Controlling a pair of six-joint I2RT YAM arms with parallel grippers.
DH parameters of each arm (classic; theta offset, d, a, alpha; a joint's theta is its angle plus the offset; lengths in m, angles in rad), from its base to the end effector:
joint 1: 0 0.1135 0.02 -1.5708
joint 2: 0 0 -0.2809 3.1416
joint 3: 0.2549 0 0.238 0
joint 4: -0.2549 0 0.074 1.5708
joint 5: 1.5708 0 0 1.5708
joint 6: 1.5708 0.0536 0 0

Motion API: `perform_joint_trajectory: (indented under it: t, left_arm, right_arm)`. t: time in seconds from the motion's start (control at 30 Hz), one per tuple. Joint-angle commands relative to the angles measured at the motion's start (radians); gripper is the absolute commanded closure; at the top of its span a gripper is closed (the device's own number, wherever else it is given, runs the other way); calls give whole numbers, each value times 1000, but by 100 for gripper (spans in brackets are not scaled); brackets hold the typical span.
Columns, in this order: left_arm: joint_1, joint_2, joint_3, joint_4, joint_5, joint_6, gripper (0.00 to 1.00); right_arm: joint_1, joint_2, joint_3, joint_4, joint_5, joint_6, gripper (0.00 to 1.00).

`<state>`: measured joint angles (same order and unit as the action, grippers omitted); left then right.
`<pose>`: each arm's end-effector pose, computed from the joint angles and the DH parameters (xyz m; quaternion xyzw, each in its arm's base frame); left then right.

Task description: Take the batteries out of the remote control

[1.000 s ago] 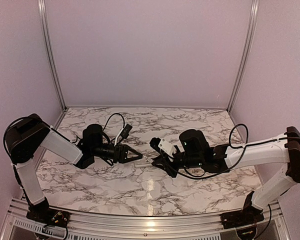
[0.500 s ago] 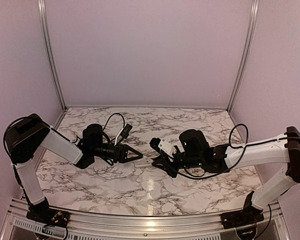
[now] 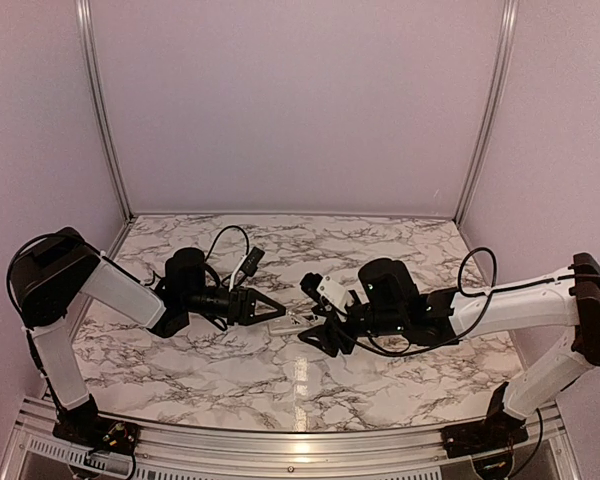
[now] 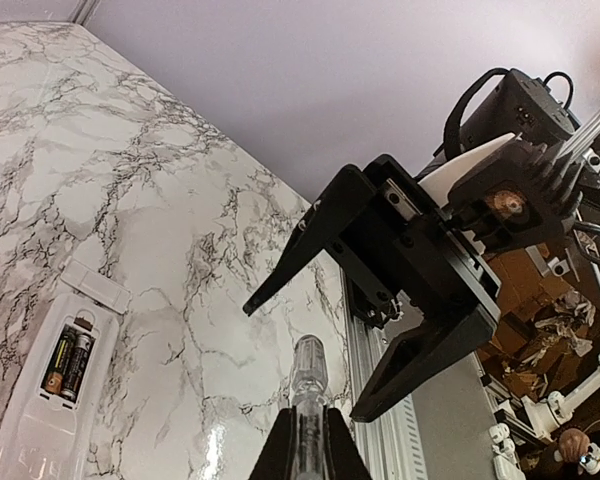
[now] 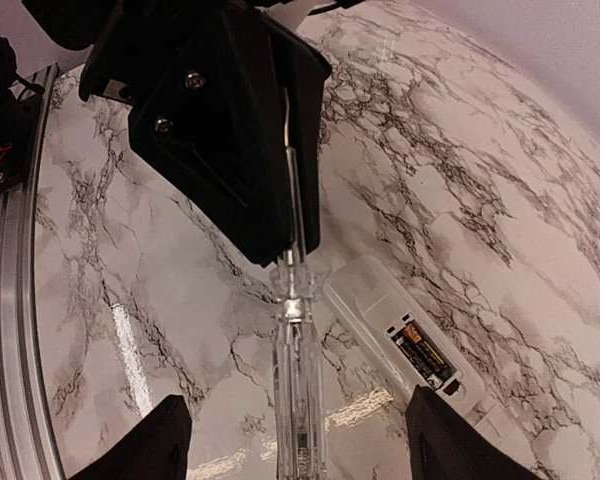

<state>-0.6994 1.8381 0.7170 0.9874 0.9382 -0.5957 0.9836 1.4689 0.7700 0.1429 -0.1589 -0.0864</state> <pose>0.2424 -0.2604 0.1890 0.3320 0.6551 -0.6256 0.2630 0.1670 0.2662 0.2237 -0.4774 0.7299 0.2726 0.4064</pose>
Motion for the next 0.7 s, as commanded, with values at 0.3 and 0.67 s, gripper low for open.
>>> perform_joint_trajectory:
  t: [0.3,0.67]
  left_arm:
    - [1,-53,-45,63,-65,13,100]
    - [14,-115,-111,166,-116,-14,100]
  right_arm:
    - [-111,-87,-5,177,-139,236,2]
    - [-189,-97,-109,472,-251,554,2]
